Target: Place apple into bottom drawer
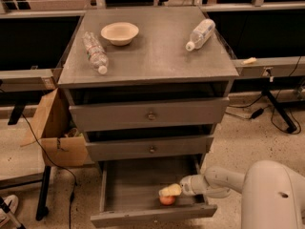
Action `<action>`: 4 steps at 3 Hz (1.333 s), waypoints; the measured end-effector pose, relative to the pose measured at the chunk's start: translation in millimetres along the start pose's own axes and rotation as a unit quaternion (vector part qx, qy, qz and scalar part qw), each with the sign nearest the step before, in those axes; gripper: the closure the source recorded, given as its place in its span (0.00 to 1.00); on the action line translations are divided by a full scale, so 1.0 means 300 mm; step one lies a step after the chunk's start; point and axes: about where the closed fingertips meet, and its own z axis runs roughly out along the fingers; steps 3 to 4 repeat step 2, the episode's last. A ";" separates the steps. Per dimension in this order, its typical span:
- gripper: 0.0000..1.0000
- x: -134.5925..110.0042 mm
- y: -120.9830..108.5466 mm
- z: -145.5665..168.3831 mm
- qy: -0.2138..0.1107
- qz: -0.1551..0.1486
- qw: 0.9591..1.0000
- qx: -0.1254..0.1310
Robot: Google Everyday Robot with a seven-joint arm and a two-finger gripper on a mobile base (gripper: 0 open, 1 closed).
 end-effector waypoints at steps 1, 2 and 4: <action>0.00 0.005 -0.017 -0.021 -0.008 0.030 0.999 0.018; 0.00 0.006 -0.020 -0.022 -0.009 0.035 0.999 0.021; 0.00 0.006 -0.020 -0.022 -0.009 0.035 0.999 0.021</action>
Offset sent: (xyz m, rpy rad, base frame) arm 0.0002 -0.0082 0.0009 -0.0074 0.0215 -0.0684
